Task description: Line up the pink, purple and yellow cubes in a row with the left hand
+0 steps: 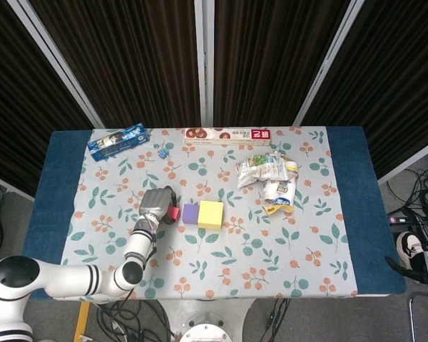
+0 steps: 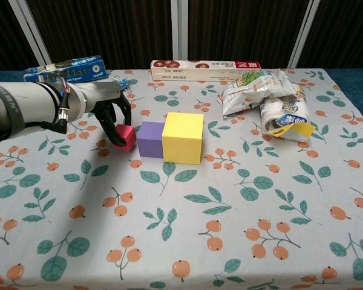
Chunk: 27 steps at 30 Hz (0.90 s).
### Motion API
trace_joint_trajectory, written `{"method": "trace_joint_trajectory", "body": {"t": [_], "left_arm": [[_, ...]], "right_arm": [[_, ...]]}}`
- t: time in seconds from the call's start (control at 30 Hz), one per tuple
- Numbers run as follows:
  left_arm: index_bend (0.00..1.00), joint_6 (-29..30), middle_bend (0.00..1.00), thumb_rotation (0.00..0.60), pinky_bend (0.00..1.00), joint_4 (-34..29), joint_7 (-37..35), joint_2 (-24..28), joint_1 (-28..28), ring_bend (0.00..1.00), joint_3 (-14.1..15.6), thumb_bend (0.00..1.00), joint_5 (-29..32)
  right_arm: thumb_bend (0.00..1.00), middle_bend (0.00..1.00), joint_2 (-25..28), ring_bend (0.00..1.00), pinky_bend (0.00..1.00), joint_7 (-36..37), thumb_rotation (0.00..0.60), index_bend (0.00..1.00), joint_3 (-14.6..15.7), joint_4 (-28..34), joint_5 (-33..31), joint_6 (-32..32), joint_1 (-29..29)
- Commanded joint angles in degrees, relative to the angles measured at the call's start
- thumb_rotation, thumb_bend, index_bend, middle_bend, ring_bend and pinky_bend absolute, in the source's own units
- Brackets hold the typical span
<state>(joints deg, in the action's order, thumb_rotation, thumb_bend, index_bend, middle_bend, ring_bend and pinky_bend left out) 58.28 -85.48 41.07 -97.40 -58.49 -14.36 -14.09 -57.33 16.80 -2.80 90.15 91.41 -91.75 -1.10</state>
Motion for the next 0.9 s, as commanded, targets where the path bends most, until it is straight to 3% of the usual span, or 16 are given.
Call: {"method": "trace_joint_trajectory", "body": {"t": [0.03, 0.53, 0.77, 0.9], "left_arm": [[0.54, -0.1, 0.29, 0.6, 0.32, 0.1, 0.1, -0.2, -0.1, 0.3, 0.1, 0.3, 0.3], [0.41, -0.4, 0.23, 0.6, 0.32, -0.3, 0.8, -0.4, -0.5, 0.27, 0.1, 0.27, 1.5], [0.27, 0.6, 0.19, 0.6, 0.32, -3.8, 0.9, 2.9, 0.4, 0.24, 1.6, 0.27, -2.5], [0.25, 0.8, 0.18, 0.6, 0.31, -3.2, 0.8, 3.9, 1.2, 0.23, 3.3, 0.27, -4.9]], "right_arm": [[0.03, 0.17, 0.0, 0.01, 0.12, 0.1, 0.6, 0.09, 0.0, -0.1, 0.0, -0.1, 0.0], [0.03, 0.17, 0.1, 0.01, 0.12, 0.3, 0.6, 0.09, 0.0, -0.2, -0.1, -0.7, 0.5], [0.03, 0.17, 0.1, 0.01, 0.11, 0.4, 0.6, 0.09, -0.1, -0.2, 0.1, -0.7, 0.3], [0.03, 0.17, 0.1, 0.01, 0.12, 0.3, 0.6, 0.09, -0.1, -0.1, 0.1, -0.6, 0.3]]}}
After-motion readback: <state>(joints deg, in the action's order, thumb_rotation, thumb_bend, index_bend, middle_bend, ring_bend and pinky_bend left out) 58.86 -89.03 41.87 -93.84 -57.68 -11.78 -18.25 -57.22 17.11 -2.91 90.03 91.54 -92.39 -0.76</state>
